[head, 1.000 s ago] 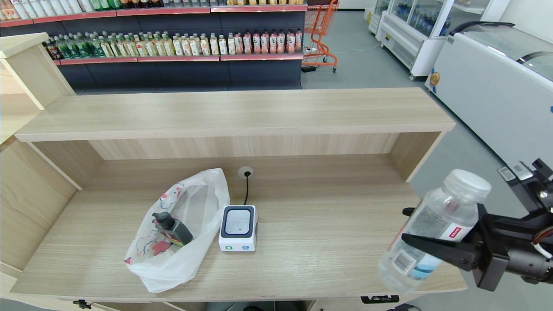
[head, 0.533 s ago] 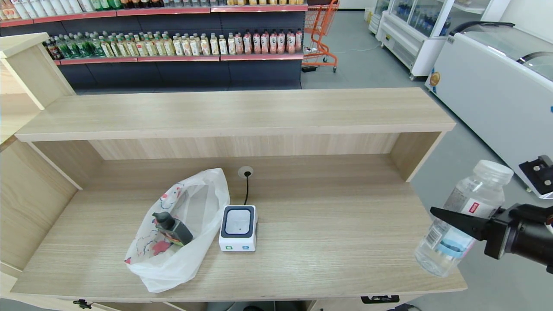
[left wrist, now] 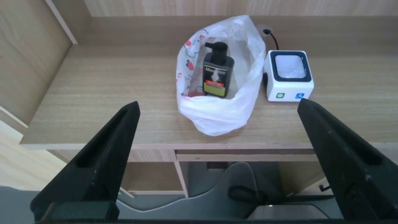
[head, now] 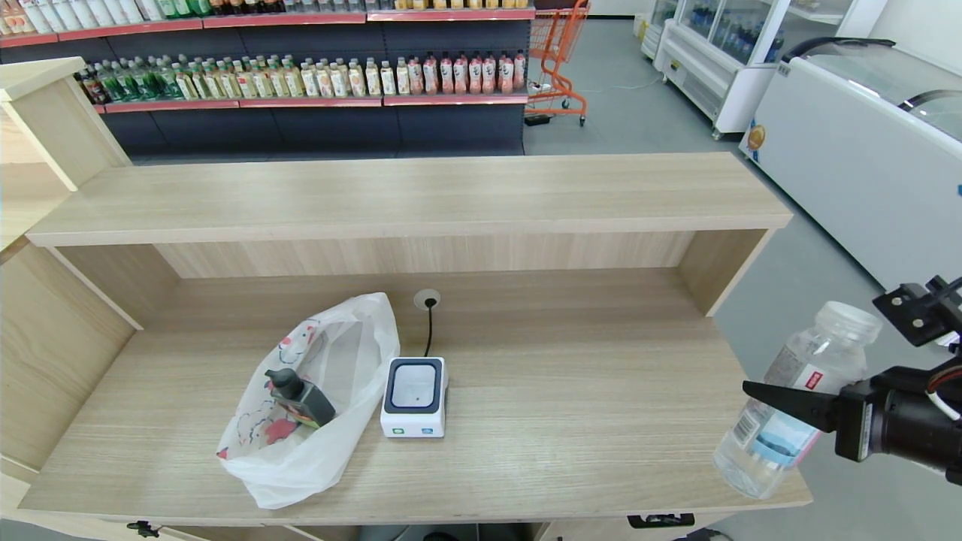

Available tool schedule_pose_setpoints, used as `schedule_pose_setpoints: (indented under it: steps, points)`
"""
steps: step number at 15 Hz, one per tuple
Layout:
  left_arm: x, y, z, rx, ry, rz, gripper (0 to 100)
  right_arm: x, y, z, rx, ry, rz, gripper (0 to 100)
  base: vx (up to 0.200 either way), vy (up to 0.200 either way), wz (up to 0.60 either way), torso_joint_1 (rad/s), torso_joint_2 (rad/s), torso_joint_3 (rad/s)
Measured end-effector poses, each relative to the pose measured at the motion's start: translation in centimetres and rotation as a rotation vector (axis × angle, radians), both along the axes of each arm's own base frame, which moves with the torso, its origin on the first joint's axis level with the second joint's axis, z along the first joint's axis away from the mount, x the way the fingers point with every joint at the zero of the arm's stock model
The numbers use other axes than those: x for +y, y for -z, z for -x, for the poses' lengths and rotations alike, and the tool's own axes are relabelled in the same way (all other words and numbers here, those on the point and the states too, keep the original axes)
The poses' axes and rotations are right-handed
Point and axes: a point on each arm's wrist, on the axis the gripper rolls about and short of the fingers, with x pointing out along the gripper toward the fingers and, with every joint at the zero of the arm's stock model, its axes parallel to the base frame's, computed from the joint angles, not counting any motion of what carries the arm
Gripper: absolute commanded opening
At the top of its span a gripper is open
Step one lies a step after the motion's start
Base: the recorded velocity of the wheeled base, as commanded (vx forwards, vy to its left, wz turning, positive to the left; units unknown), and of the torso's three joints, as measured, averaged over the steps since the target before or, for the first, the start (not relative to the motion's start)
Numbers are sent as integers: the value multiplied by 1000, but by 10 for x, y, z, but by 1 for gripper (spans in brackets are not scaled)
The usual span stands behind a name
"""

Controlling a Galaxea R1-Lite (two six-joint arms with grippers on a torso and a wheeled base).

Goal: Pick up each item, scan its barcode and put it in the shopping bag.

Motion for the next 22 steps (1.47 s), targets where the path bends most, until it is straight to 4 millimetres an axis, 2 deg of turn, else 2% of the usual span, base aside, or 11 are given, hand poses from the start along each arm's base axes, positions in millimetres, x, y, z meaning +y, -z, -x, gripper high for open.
schedule_pose_setpoints:
  steps: [2,12,15,19,22]
  points:
    - [0,0,0,0,0,0,100,0,0,0,-2,-2,0,0,0,0,0,0,0,0]
    - [0,0,0,-1,-1,28,100,9,-3,-1,-5,-52,0,0,0,200,0,1,1,0]
    - [0,0,0,-1,-1,28,100,12,-9,-11,18,-59,3,0,0,200,0,-1,1,2]
    - [0,0,0,-1,-1,27,100,22,-15,-33,25,-26,34,0,0,200,0,2,1,2]
    - [0,0,0,-1,-1,12,100,31,-8,-47,62,29,71,0,0,0,0,0,0,0]
